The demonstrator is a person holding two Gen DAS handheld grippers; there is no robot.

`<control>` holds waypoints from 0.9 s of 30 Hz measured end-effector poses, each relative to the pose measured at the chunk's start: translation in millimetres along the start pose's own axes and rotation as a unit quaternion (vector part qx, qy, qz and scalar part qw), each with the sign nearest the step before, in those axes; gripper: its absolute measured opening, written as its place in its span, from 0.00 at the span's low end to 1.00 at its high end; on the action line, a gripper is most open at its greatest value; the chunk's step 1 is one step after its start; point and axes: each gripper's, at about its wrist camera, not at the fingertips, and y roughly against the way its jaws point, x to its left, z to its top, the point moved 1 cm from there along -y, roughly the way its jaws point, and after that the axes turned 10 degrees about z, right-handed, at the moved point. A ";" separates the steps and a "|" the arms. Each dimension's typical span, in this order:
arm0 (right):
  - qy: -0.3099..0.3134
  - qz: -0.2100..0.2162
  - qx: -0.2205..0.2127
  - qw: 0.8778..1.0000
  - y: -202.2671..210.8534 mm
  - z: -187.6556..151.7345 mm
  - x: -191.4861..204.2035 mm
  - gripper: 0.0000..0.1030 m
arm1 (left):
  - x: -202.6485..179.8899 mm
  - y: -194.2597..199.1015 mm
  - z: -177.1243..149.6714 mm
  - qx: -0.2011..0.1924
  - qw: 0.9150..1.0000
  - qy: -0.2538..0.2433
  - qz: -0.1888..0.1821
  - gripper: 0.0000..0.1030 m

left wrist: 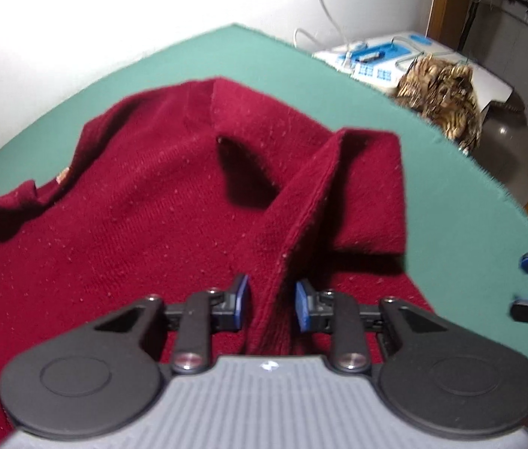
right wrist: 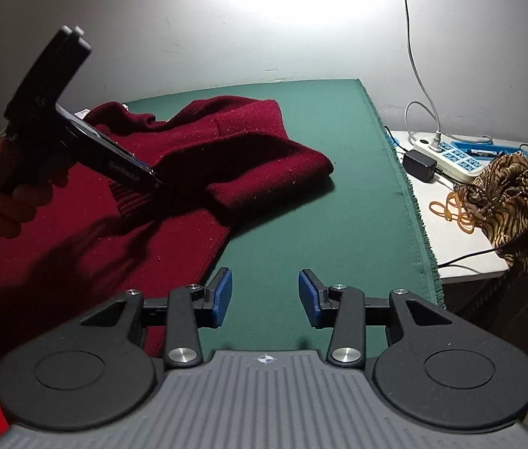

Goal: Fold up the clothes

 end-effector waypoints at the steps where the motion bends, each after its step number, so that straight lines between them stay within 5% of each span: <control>1: -0.007 0.005 -0.003 1.000 -0.9 0.9 -0.9 0.41 | 0.9 2.1 0.2 -0.003 1.000 0.004 -0.003 0.11; 2: -0.015 0.012 -0.008 1.000 -1.5 2.3 -2.1 0.41 | 1.8 4.2 0.5 -0.005 1.000 0.008 -0.007 0.01; 9: -0.029 0.049 -0.005 0.998 -16.0 6.7 2.3 0.31 | 3.6 9.5 0.6 -0.009 0.996 0.085 -0.011 0.03; 16: 0.081 0.118 0.024 0.989 -28.4 -5.4 49.0 0.23 | 1.7 -5.9 -12.4 0.012 0.993 0.117 -0.004 0.23; 18: 0.095 0.131 0.045 0.986 -35.8 -9.5 56.2 0.23 | 4.6 -6.5 -13.8 0.010 0.991 0.133 -0.026 0.40; 20: 0.096 0.139 0.064 0.984 -42.1 -13.0 58.1 0.24 | 2.8 -7.0 -16.3 -0.002 0.989 0.137 -0.058 0.70; 22: 0.086 0.148 0.065 0.983 -43.3 -13.8 56.0 0.31 | -8.3 -6.6 -19.7 -0.018 0.991 0.118 -0.058 0.81; 27: 0.077 0.165 0.054 0.982 -44.6 -15.5 55.1 0.40 | -42.1 -5.1 -24.4 -0.039 0.998 0.054 0.007 0.81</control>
